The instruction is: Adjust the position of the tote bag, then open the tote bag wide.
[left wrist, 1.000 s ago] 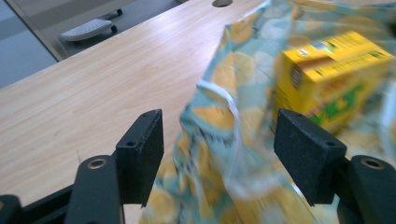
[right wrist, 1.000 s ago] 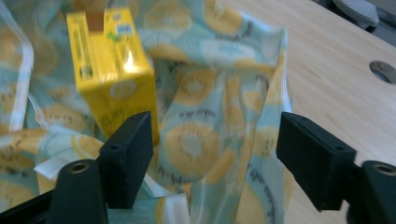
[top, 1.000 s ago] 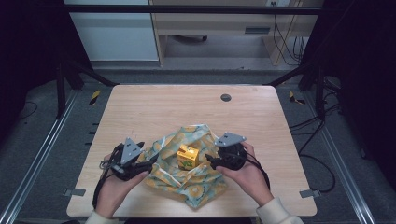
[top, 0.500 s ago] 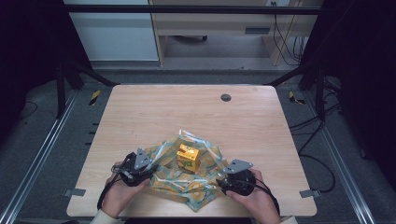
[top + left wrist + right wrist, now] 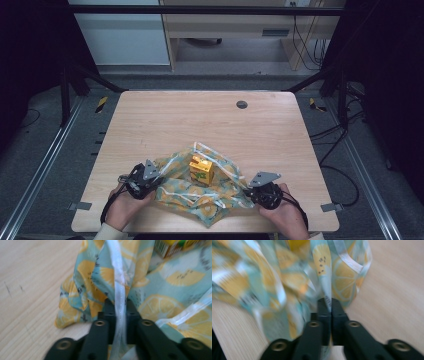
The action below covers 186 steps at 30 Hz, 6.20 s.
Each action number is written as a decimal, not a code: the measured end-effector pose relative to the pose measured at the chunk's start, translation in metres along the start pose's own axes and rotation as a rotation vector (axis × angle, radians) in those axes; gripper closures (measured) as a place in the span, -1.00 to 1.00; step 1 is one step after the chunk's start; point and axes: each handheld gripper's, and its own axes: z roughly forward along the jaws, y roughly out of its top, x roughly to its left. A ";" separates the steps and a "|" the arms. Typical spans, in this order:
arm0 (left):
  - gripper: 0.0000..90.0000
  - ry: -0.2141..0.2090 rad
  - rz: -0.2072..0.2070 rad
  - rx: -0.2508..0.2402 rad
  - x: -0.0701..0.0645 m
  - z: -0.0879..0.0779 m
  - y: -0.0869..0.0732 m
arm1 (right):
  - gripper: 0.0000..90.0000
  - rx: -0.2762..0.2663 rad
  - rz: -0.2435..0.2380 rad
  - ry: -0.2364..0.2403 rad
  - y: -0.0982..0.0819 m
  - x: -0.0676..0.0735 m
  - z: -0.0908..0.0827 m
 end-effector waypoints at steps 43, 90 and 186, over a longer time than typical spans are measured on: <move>0.99 -0.178 0.088 -0.041 -0.063 0.029 0.018 | 1.00 -0.141 0.102 0.081 0.098 -0.057 0.075; 0.29 0.008 0.043 -0.287 -0.042 -0.019 0.035 | 0.02 -0.218 0.049 -0.128 0.106 -0.049 0.023; -0.79 0.300 -0.427 -0.094 0.126 -0.022 -0.065 | -0.82 -0.172 0.470 -0.452 -0.039 -0.141 -0.036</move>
